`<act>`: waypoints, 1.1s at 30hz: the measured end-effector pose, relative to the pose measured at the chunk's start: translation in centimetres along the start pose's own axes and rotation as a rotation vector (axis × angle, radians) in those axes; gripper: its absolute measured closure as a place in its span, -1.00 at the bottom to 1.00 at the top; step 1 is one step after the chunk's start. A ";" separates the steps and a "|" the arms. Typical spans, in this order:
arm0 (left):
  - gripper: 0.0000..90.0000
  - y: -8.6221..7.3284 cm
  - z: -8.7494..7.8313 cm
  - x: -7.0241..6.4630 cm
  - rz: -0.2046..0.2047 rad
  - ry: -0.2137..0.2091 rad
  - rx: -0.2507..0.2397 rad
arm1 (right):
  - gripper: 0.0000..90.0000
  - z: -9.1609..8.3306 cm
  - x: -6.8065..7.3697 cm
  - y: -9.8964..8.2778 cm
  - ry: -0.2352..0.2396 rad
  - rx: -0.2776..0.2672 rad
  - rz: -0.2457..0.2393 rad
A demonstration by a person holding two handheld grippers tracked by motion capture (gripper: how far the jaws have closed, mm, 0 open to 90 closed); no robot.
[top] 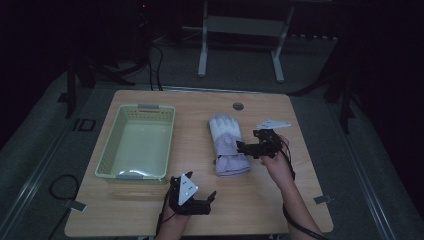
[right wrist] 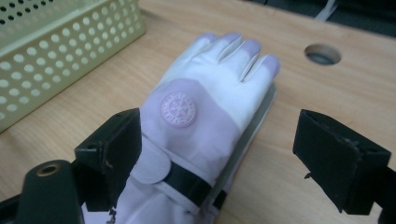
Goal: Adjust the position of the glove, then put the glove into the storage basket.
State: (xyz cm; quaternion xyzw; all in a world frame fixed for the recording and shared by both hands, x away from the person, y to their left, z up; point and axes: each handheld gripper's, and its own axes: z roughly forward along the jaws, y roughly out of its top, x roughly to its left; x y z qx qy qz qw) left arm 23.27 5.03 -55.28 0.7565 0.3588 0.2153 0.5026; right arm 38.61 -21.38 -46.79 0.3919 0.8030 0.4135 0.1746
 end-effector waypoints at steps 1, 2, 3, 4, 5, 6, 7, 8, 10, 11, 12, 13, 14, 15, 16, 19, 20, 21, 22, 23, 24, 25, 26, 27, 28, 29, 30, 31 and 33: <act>-0.98 0.5 0.1 -0.1 -0.009 -0.020 0.005 | -0.65 -0.1 0.0 0.0 -0.001 -0.004 -0.001; -0.98 0.9 0.2 0.0 -0.018 -0.049 0.003 | -0.64 -0.2 -0.1 -0.1 0.003 -0.005 0.001; -0.98 1.4 0.4 0.1 -0.029 -0.068 -0.001 | -0.65 -0.3 -0.3 -0.1 0.001 0.000 0.001; -0.98 2.2 0.7 0.2 -0.040 -0.080 0.011 | -0.65 -0.4 -0.4 -0.1 -0.008 0.005 0.011; -0.98 2.6 0.8 0.3 -0.040 -0.083 0.020 | -0.67 -0.6 -0.6 -0.1 -0.011 0.005 0.025; -0.98 3.3 1.2 0.5 -0.039 -0.083 0.029 | -0.68 -0.6 -0.8 -0.1 -0.005 0.002 0.035; -0.98 3.7 1.4 0.7 -0.042 -0.086 0.031 | -0.69 -0.6 -1.0 -0.2 0.001 0.002 0.053; -0.98 3.7 1.4 0.7 -0.042 -0.086 0.031 | -0.69 -0.6 -1.0 -0.2 0.001 0.002 0.053; -0.98 5.3 2.5 1.7 -0.077 -0.084 0.044 | -0.75 -0.4 -1.4 -0.2 0.004 0.006 0.083; -0.98 5.9 2.9 2.0 -0.093 -0.087 0.053 | -0.77 -0.2 -1.5 -0.3 0.016 -0.001 0.088; -0.98 6.4 3.5 2.5 -0.111 -0.080 0.064 | -0.77 0.0 -1.5 -0.3 0.020 -0.001 0.095; -0.98 6.7 3.8 2.7 -0.125 -0.077 0.065 | -0.77 0.3 -1.6 -0.4 0.031 0.009 0.104; -0.98 7.0 4.3 3.1 -0.149 -0.072 0.074 | -0.75 0.6 -1.7 -0.5 0.026 0.009 0.112; -0.98 7.5 5.2 3.4 -0.177 -0.018 0.115 | -0.67 0.8 -1.7 -0.5 0.013 0.012 0.116; -0.98 7.8 5.8 3.7 -0.179 0.009 0.150 | -0.67 1.1 -1.8 -0.6 0.007 0.011 0.115; -0.84 8.0 6.8 4.4 -0.198 0.018 0.176 | -0.48 1.9 -2.0 -0.6 -0.015 0.009 0.108; -0.71 8.0 7.0 4.5 -0.211 0.010 0.178 | -0.40 2.1 -2.1 -0.6 -0.013 0.009 0.112; -0.69 8.0 7.3 4.6 -0.215 0.007 0.180 | -0.26 2.4 -2.2 -0.6 -0.005 0.018 0.114; -0.69 7.9 7.5 4.6 -0.208 0.013 0.182 | -0.23 2.6 -2.3 -0.7 0.000 0.027 0.118; -0.68 7.9 7.8 4.7 -0.210 0.011 0.187 | -0.20 3.0 -2.3 -0.7 0.003 0.035 0.113; -0.68 7.8 8.1 4.8 -0.229 0.009 0.203 | -0.16 3.2 -2.4 -0.7 0.010 0.047 0.116; -0.68 7.7 8.3 4.9 -0.236 0.009 0.210 | -0.14 3.5 -2.4 -0.8 0.014 0.056 0.124; -0.68 7.6 8.6 5.0 -0.248 0.011 0.222 | -0.09 3.7 -2.4 -0.9 0.016 0.060 0.127; -0.68 7.3 8.8 5.1 -0.260 0.008 0.233 | -0.08 3.9 -2.4 -1.0 0.030 0.071 0.138; -0.68 7.0 9.1 5.2 -0.265 0.008 0.251 | -0.07 4.1 -2.5 -1.2 0.045 0.075 0.150; -0.68 6.6 9.4 5.2 -0.273 0.008 0.268 | -0.05 4.3 -2.4 -1.3 0.054 0.076 0.161; -0.68 6.0 9.7 5.2 -0.300 -0.015 0.272 | -0.03 4.4 -2.5 -1.5 0.073 0.082 0.172; -0.67 5.7 9.8 5.3 -0.318 -0.024 0.275 | -0.03 4.7 -2.5 -1.8 0.114 0.086 0.195; -0.67 5.1 10.2 5.4 -0.342 -0.041 0.288 | -0.04 5.0 -2.5 -2.2 0.124 0.099 0.210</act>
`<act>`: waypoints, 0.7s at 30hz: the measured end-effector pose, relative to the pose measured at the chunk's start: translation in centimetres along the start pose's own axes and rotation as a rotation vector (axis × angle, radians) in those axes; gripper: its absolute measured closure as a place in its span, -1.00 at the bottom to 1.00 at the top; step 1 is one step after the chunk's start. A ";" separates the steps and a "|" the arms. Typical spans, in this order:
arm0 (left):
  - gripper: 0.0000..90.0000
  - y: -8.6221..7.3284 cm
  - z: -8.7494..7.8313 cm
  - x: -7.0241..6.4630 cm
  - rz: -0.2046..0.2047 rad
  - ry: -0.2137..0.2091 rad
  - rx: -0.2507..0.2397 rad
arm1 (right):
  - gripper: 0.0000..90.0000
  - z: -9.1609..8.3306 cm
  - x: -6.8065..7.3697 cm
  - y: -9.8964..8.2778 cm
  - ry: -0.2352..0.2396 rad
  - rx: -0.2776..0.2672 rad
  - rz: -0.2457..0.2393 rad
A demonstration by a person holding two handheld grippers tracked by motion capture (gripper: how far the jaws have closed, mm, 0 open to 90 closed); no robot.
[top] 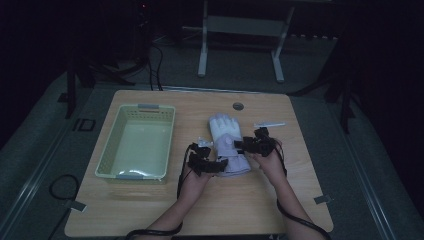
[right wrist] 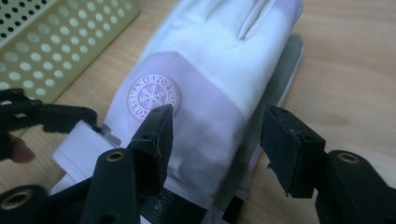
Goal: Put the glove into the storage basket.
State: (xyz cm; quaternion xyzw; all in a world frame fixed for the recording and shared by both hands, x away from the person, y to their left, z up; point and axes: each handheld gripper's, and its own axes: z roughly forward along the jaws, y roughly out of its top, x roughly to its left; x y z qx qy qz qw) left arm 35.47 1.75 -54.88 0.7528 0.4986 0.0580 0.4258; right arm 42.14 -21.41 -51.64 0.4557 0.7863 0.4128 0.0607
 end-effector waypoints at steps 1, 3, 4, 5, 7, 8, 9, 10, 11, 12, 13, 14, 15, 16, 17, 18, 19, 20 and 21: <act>-0.67 -0.2 0.2 0.2 -0.009 -0.011 0.003 | -0.07 0.3 -0.1 -0.2 0.013 0.014 0.009; -0.62 -0.4 0.6 0.5 -0.019 -0.031 0.017 | -0.07 0.8 -0.4 -0.6 0.030 0.033 0.038; -0.60 -0.5 0.8 0.6 -0.024 -0.037 0.020 | -0.07 1.1 -0.7 -0.9 0.042 0.050 0.065; -0.56 -0.6 0.9 0.7 -0.027 -0.052 0.024 | -0.08 1.3 -1.0 -1.1 0.053 0.060 0.083; -0.49 -0.8 1.3 0.9 -0.019 -0.077 0.029 | -0.08 1.7 -1.6 -1.5 0.080 0.086 0.140; -0.46 -0.8 1.4 1.0 -0.010 -0.091 0.027 | -0.08 1.9 -1.9 -1.7 0.100 0.100 0.178; -0.34 -0.7 1.5 1.1 -0.007 -0.131 0.039 | -0.07 2.1 -2.1 -1.8 0.115 0.109 0.209; -0.14 -0.7 1.5 1.1 -0.011 -0.156 0.041 | 0.02 2.2 -2.5 -2.0 0.145 0.125 0.250; -0.06 -0.6 1.5 1.0 -0.004 -0.158 0.045 | 0.09 2.3 -2.6 -2.0 0.158 0.128 0.261; 0.06 -0.5 1.4 0.9 0.009 -0.162 0.051 | 0.22 2.2 -2.5 -2.0 0.146 0.129 0.244; 0.22 -0.4 1.3 0.8 0.016 -0.161 0.050 | 0.36 1.9 -2.3 -1.9 0.129 0.129 0.211; 0.35 -0.3 1.2 0.7 0.027 -0.158 0.057 | 0.48 1.7 -2.0 -1.7 0.112 0.132 0.189; 0.44 -0.1 1.1 0.6 0.023 -0.159 0.071 | 0.57 1.4 -1.6 -1.6 0.085 0.131 0.162; 0.50 0.1 1.0 0.5 0.025 -0.158 0.080 | 0.60 1.1 -1.0 -1.4 0.057 0.129 0.128; 0.54 0.2 0.9 0.4 0.035 -0.155 0.088 | 0.63 1.0 -0.7 -1.3 0.041 0.128 0.109; 0.57 0.4 0.8 0.3 0.041 -0.152 0.095 | 0.64 0.9 -0.3 -1.2 0.023 0.123 0.091; 0.58 0.4 0.7 0.3 0.038 -0.153 0.098 | 0.65 0.8 0.1 -1.1 0.009 0.116 0.080; 0.60 0.6 0.6 0.4 0.043 -0.152 0.104 | 0.65 0.7 0.2 -1.0 0.004 0.112 0.075; 0.61 0.7 0.5 0.3 0.049 -0.147 0.106 | 0.66 0.6 0.4 -1.0 -0.004 0.105 0.065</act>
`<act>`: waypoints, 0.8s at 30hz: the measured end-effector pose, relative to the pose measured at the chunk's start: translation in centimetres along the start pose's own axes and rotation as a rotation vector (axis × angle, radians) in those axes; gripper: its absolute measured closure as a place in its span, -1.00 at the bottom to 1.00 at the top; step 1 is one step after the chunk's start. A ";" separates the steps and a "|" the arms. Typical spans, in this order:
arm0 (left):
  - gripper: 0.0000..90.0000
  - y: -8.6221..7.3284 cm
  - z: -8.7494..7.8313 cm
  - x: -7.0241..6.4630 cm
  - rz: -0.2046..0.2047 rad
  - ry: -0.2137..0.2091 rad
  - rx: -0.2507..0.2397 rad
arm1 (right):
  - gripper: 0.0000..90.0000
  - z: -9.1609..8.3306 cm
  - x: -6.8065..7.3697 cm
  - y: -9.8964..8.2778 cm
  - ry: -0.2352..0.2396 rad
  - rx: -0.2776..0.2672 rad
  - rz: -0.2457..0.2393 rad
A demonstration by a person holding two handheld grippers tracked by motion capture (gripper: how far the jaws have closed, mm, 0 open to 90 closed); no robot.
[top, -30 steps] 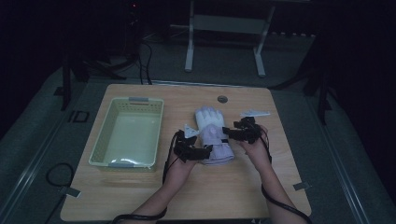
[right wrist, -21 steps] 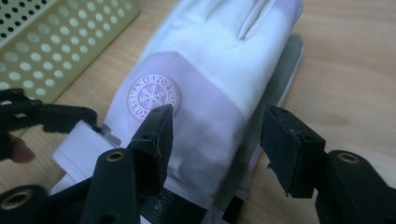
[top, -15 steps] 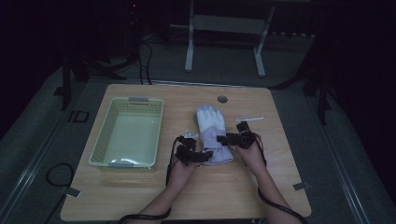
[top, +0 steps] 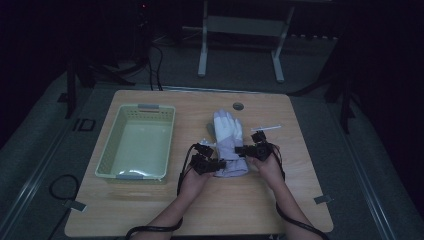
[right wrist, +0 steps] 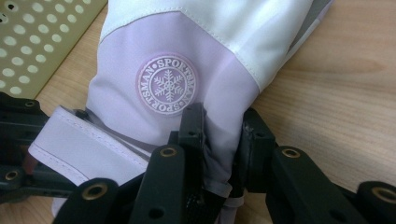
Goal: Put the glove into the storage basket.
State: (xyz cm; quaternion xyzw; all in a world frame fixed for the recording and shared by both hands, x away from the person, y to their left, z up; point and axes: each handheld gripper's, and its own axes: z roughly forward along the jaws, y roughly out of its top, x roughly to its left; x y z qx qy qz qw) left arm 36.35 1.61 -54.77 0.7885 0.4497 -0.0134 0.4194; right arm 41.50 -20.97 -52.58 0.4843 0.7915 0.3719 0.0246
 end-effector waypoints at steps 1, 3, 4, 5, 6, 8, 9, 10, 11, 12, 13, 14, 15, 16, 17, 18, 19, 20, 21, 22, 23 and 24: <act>0.61 0.1 -0.2 0.0 0.005 0.000 0.003 | 0.67 -0.2 0.3 0.1 -0.006 -0.007 -0.009; 0.62 0.3 -0.6 -0.1 -0.004 -0.006 -0.005 | 0.67 -0.6 0.7 0.2 -0.017 -0.027 -0.022; 0.62 0.4 -0.7 -0.2 0.000 -0.004 -0.006 | 0.67 -0.8 1.0 0.3 -0.023 -0.034 -0.032; 0.62 0.5 -1.0 -0.3 0.006 -0.004 -0.009 | 0.67 -1.0 1.2 0.4 -0.027 -0.037 -0.037; 0.62 0.7 -1.3 -0.4 0.009 -0.004 -0.008 | 0.67 -1.2 1.4 0.6 -0.031 -0.044 -0.040; 0.63 1.0 -1.8 -0.5 0.023 -0.002 -0.010 | 0.67 -1.6 1.8 0.9 -0.037 -0.052 -0.050; 0.63 1.1 -2.0 -0.7 0.027 -0.002 -0.011 | 0.67 -1.8 2.1 1.0 -0.039 -0.057 -0.053; 0.63 1.3 -2.3 -0.8 0.037 0.001 -0.010 | 0.67 -2.0 2.3 1.2 -0.043 -0.061 -0.060; 0.63 1.4 -2.7 -0.9 0.046 0.006 -0.009 | 0.67 -2.2 2.6 1.3 -0.044 -0.064 -0.067; 0.63 1.5 -2.9 -1.0 0.054 0.007 -0.010 | 0.67 -2.4 2.8 1.4 -0.044 -0.068 -0.072; 0.63 1.7 -3.3 -1.2 0.067 0.013 -0.010 | 0.67 -2.6 3.0 1.5 -0.043 -0.075 -0.077; 0.63 1.8 -3.6 -1.3 0.076 0.018 -0.011 | 0.67 -2.8 3.2 1.6 -0.041 -0.079 -0.077; 0.63 1.9 -3.8 -1.3 0.082 0.021 -0.009 | 0.67 -3.0 3.4 1.8 -0.040 -0.083 -0.079; 0.64 2.1 -4.1 -1.4 0.091 0.023 -0.008 | 0.67 -3.1 3.6 1.9 -0.038 -0.086 -0.084; 0.64 2.2 -4.4 -1.5 0.095 0.026 -0.007 | 0.67 -3.3 3.8 2.0 -0.037 -0.089 -0.087; 0.64 2.3 -4.7 -1.5 0.103 0.027 -0.004 | 0.67 -3.4 4.0 2.1 -0.034 -0.093 -0.090; 0.64 2.5 -5.1 -1.6 0.109 0.031 -0.003 | 0.67 -3.5 4.2 2.3 -0.032 -0.095 -0.089; 0.64 2.6 -5.4 -1.6 0.116 0.031 -0.005 | 0.67 -3.7 4.6 2.5 -0.036 -0.099 -0.096; 0.64 2.7 -5.7 -1.6 0.117 0.033 -0.008 | 0.67 -3.9 4.9 2.7 -0.038 -0.106 -0.101; 0.64 2.8 -6.0 -1.5 0.119 0.032 -0.007 | 0.67 -3.9 5.1 2.8 -0.039 -0.108 -0.103; 0.64 3.0 -6.4 -1.5 0.121 0.035 -0.013 | 0.67 -4.1 5.3 3.0 -0.040 -0.113 -0.107; 0.63 3.1 -6.8 -1.5 0.124 0.041 -0.018 | 0.67 -4.2 5.7 3.3 -0.041 -0.119 -0.112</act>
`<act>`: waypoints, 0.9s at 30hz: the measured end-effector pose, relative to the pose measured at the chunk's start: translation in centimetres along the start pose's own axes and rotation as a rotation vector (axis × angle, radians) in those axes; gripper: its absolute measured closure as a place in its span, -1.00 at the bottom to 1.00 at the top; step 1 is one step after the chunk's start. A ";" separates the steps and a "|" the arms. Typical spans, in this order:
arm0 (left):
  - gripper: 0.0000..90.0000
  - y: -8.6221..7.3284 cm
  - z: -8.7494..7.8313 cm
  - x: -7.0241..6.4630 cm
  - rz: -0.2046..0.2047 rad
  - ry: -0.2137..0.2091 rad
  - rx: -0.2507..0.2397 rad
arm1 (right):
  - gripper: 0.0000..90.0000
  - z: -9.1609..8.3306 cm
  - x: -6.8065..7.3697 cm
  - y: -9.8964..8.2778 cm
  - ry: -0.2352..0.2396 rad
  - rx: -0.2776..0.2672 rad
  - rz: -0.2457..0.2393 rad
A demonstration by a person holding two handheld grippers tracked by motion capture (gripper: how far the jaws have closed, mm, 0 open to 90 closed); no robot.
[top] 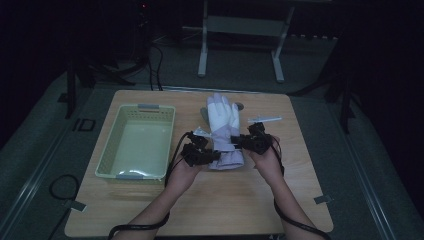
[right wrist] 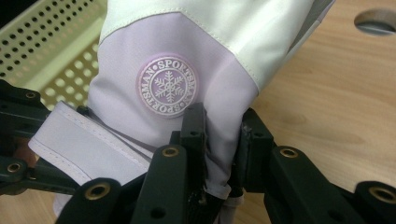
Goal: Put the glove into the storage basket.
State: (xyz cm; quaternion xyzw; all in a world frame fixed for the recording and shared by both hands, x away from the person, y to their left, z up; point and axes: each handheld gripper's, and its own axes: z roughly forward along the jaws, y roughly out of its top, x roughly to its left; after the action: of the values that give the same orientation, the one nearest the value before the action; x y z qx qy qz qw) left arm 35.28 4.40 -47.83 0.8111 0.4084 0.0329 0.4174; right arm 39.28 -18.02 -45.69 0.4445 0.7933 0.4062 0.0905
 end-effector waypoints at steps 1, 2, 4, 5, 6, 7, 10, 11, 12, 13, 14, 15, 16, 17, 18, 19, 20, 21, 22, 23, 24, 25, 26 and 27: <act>0.63 0.1 -0.2 0.0 -0.001 0.001 -0.004 | 0.68 -0.1 0.3 0.3 -0.003 -0.004 -0.003; 0.63 0.2 -0.6 0.2 -0.002 0.001 -0.006 | 0.68 -0.1 0.5 0.5 -0.004 -0.006 -0.007; 0.63 0.4 -1.2 0.3 0.000 0.002 -0.001 | 0.68 -0.2 1.1 1.0 -0.007 -0.011 -0.014; 0.63 0.4 -1.5 0.4 0.004 0.006 -0.004 | 0.68 -0.2 1.3 1.2 -0.006 -0.012 -0.018; 0.63 0.5 -1.9 0.5 0.009 0.006 0.003 | 0.68 -0.2 1.6 1.4 -0.006 -0.014 -0.021; 0.63 0.6 -2.3 0.7 0.010 0.007 0.005 | 0.68 -0.2 1.8 1.6 -0.004 -0.015 -0.025; 0.63 0.8 -3.3 1.0 0.021 0.017 0.014 | 0.68 -0.1 2.7 2.2 0.003 -0.025 -0.038; 0.63 0.8 -3.6 1.1 0.021 0.020 0.015 | 0.68 0.0 3.0 2.4 0.008 -0.025 -0.035; 0.63 0.9 -4.0 1.2 0.030 0.024 0.022 | 0.68 0.0 3.2 2.5 0.009 -0.027 -0.039; 0.63 0.9 -4.3 1.3 0.029 0.028 0.020 | 0.68 0.1 3.5 2.8 0.013 -0.028 -0.041; 0.63 0.9 -4.7 1.5 0.028 0.031 0.024 | 0.68 0.2 3.7 2.9 0.014 -0.030 -0.042; 0.63 0.9 -5.0 1.7 0.029 0.035 0.023 | 0.68 0.3 4.1 3.2 0.016 -0.031 -0.047; 0.63 0.9 -5.3 1.8 0.030 0.037 0.024 | 0.68 0.4 4.4 3.4 0.018 -0.033 -0.050; 0.63 0.8 -5.6 1.9 0.028 0.038 0.024 | 0.68 0.5 4.7 3.5 0.021 -0.035 -0.049; 0.63 0.8 -6.1 2.1 0.027 0.043 0.024 | 0.68 0.6 4.9 3.7 0.024 -0.034 -0.051; 0.63 0.8 -6.3 2.3 0.028 0.046 0.024 | 0.68 0.8 5.3 4.0 0.026 -0.038 -0.054; 0.63 0.9 -6.7 2.4 0.030 0.051 0.027 | 0.68 0.8 5.6 4.1 0.025 -0.040 -0.057; 0.63 0.9 -7.1 2.6 0.031 0.054 0.029 | 0.68 1.0 5.9 4.4 0.029 -0.041 -0.057; 0.63 0.9 -7.5 2.8 0.034 0.061 0.030 | 0.68 1.1 6.2 4.6 0.032 -0.043 -0.059; 0.63 0.9 -7.8 2.9 0.033 0.063 0.033 | 0.68 1.2 6.5 4.8 0.037 -0.047 -0.060; 0.64 0.8 -8.2 3.1 0.035 0.070 0.036 | 0.68 1.4 6.8 4.9 0.038 -0.047 -0.061; 0.63 0.8 -8.5 3.2 0.033 0.075 0.039 | 0.68 1.6 7.1 5.1 0.042 -0.050 -0.065; 0.63 0.8 -8.8 3.3 0.037 0.079 0.042 | 0.67 1.7 7.4 5.3 0.046 -0.047 -0.065; 0.63 0.7 -9.2 3.5 0.035 0.084 0.043 | 0.68 1.8 7.7 5.4 0.048 -0.047 -0.066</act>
State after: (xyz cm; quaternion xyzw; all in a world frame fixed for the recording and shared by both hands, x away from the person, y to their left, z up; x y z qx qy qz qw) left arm 34.38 12.56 -42.38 0.8247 0.4121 0.0654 0.3819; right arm 39.11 -9.53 -41.31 0.4059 0.7998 0.4319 0.0951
